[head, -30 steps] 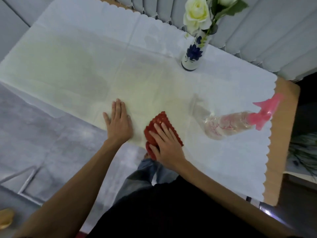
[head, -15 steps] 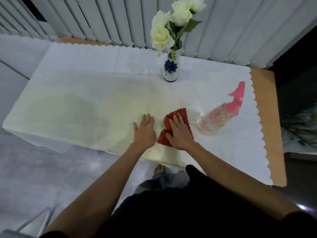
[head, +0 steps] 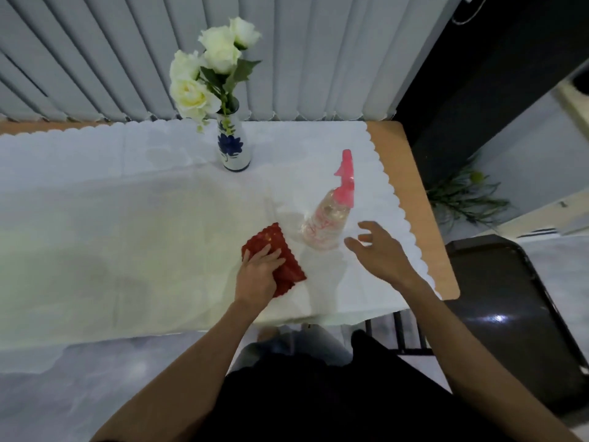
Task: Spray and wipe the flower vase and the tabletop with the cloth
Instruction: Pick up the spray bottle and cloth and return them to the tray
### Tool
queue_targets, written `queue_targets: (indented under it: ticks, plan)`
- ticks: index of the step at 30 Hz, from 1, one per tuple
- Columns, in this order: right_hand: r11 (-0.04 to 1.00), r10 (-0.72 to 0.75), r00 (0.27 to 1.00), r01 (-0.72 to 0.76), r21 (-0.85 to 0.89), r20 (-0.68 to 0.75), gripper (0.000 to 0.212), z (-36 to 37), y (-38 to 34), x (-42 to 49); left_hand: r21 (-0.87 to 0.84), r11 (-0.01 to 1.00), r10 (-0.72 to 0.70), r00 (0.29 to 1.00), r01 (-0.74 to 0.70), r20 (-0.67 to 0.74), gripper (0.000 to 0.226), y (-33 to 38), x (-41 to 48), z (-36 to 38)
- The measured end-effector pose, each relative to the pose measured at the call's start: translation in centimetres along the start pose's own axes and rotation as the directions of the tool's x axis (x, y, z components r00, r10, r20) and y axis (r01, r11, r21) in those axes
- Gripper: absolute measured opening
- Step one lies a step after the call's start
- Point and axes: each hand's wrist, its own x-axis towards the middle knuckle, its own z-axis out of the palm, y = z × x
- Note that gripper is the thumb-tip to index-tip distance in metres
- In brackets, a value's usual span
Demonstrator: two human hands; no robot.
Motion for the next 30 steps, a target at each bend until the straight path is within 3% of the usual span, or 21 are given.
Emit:
queue_targets:
  ticks: [3,5,9,11,13,18,21,25,30]
  plan:
    - [0.988,-0.109,0.991,0.116,0.102,-0.071,0.092,0.0,-2.9,1.0,-0.015,0.999,0.031,0.998,-0.032,-0.063,0.047,-0.2,-0.2,0.0]
    - [0.969,-0.203,0.975,0.213,0.126,-0.085,0.096,0.7,-4.4,1.7,0.010,0.998,0.066,0.997,-0.065,-0.039,0.051,-0.3,-0.7,-0.1]
    - [0.936,-0.167,0.969,0.214,0.279,-0.183,0.056,2.6,-5.3,2.5,0.051,0.995,0.087,0.996,-0.086,-0.021,0.051,-0.4,-1.6,0.7]
    - [0.931,-0.166,0.962,0.225,0.286,-0.214,0.045,2.7,-5.2,2.3,-0.004,0.999,0.053,0.996,-0.054,-0.076,0.042,-0.2,-2.0,1.3]
    - [0.928,-0.184,0.960,0.240,0.284,-0.211,0.044,2.1,-4.5,1.9,-0.079,0.997,0.002,0.991,-0.012,-0.131,0.032,0.2,-1.8,1.6]
    - [0.944,-0.146,0.975,0.188,0.270,-0.167,0.051,-0.5,-1.6,0.3,-0.324,0.940,-0.185,0.960,0.111,-0.210,0.035,4.3,-1.3,0.6]
    - [0.955,-0.110,0.978,0.154,0.254,-0.179,0.045,-3.4,2.1,-1.4,-0.471,0.876,-0.219,0.954,0.100,-0.204,0.036,9.3,-1.2,1.0]
    - [0.952,0.019,0.970,0.057,0.300,-0.243,0.042,-8.3,9.4,-4.6,-0.564,0.822,-0.189,0.972,0.078,-0.141,0.041,17.2,-0.7,3.2]
    - [0.912,0.152,0.927,0.002,0.409,-0.342,0.041,-14.6,18.1,-8.5,-0.577,0.814,0.041,0.998,-0.063,-0.052,0.040,27.5,0.2,7.1]
